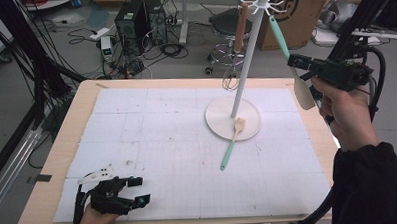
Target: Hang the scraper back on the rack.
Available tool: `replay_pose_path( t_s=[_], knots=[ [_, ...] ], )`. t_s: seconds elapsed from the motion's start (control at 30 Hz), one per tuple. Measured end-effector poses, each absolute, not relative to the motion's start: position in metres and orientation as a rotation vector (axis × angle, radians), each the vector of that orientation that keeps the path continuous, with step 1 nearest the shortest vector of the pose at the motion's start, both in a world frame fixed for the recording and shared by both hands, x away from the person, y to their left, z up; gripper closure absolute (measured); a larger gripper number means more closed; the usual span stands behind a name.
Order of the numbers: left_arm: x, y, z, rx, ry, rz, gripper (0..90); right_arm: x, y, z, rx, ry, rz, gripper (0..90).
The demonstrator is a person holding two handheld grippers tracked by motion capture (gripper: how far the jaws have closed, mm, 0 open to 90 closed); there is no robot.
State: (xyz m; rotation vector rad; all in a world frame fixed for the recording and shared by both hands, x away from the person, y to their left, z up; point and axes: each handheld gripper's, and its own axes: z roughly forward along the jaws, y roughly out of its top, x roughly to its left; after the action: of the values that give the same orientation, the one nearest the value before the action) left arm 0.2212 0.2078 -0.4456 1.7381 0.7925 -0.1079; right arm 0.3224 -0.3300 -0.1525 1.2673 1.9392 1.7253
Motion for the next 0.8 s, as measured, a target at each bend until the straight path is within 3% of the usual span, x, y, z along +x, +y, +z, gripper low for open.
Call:
replay_pose_path(
  t_s=[0.8],
  knots=[
    [0.2196, 0.2111, -0.4445, 1.729, 0.795, -0.105, 18.1, 0.3323, -0.3282, -0.1504, 1.285, 1.92, 1.665, 82.1]
  ],
)
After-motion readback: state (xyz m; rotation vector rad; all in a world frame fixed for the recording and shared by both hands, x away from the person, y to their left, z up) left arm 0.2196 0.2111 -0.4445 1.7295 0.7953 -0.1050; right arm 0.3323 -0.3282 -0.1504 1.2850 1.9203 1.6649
